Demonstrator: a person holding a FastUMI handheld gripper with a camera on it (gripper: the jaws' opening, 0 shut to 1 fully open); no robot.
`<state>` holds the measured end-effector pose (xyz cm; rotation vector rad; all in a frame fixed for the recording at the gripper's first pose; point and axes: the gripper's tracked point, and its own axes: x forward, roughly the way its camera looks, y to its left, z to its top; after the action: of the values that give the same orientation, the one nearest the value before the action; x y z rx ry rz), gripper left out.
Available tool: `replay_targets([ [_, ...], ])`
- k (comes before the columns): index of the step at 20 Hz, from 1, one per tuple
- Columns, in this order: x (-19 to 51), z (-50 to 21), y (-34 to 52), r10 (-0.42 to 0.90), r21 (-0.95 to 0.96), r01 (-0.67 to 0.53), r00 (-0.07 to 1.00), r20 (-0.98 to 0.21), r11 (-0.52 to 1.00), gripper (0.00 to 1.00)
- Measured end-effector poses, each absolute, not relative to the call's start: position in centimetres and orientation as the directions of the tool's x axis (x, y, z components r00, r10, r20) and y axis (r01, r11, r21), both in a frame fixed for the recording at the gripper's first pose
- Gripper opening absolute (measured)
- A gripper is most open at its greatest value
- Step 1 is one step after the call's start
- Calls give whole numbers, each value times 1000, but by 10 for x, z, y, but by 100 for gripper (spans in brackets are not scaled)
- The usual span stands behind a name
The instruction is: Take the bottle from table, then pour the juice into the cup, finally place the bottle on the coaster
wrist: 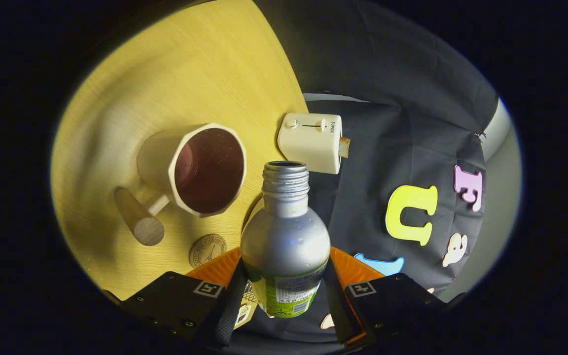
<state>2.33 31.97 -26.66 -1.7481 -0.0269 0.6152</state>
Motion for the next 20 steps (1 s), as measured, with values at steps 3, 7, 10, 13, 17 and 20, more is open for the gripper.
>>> replay_targets([
  [3, 22, -265, 316, 345, -920, -311, 859, -379, -237, 77],
  [7, 21, -262, 314, 361, -927, -332, 855, -373, -172, 76],
  [10, 21, -257, 315, 385, -935, -332, 852, -355, -129, 77],
  [13, 21, -251, 316, 408, -941, -330, 851, -330, -74, 77],
  [17, 25, -247, 312, 418, -924, -380, 848, -325, 53, 76],
  [20, 29, -238, 310, 432, -904, -397, 852, -298, 161, 76],
])
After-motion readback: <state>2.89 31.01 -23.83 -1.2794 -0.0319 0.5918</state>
